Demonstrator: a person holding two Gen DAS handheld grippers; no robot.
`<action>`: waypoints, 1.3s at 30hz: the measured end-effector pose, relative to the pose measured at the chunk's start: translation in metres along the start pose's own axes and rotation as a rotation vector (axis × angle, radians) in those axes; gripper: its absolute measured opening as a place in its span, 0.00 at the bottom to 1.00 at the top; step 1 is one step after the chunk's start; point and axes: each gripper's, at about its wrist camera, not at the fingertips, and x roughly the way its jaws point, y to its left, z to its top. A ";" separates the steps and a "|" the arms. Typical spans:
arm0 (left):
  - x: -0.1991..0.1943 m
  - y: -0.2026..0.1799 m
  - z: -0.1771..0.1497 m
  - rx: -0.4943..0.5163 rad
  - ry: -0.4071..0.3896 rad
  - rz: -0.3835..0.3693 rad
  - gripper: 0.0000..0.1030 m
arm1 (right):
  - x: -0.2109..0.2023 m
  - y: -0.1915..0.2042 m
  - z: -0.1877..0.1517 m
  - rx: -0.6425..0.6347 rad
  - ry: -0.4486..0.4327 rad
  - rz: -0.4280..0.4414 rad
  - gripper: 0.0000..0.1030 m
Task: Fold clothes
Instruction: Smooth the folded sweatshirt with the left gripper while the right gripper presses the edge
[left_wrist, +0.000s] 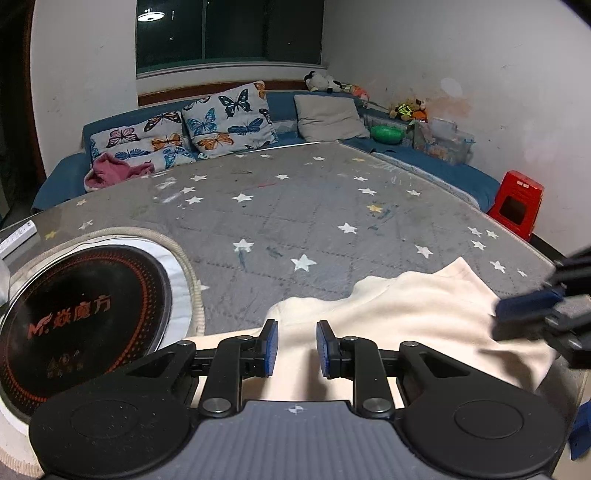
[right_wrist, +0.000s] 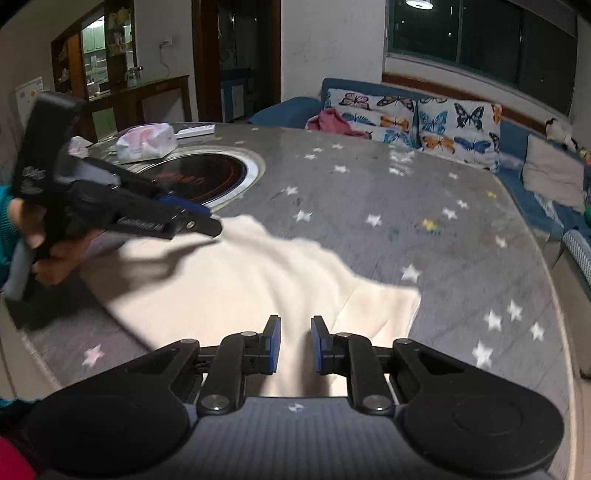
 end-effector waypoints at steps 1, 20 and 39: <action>0.002 -0.002 0.001 0.003 0.004 0.000 0.24 | 0.004 -0.002 0.004 0.002 -0.004 -0.005 0.15; -0.014 0.015 -0.003 -0.061 -0.009 0.059 0.47 | 0.030 -0.009 0.020 0.032 -0.010 -0.029 0.19; -0.081 0.030 -0.064 -0.172 0.011 0.132 0.63 | -0.006 0.011 -0.027 0.040 -0.003 -0.028 0.40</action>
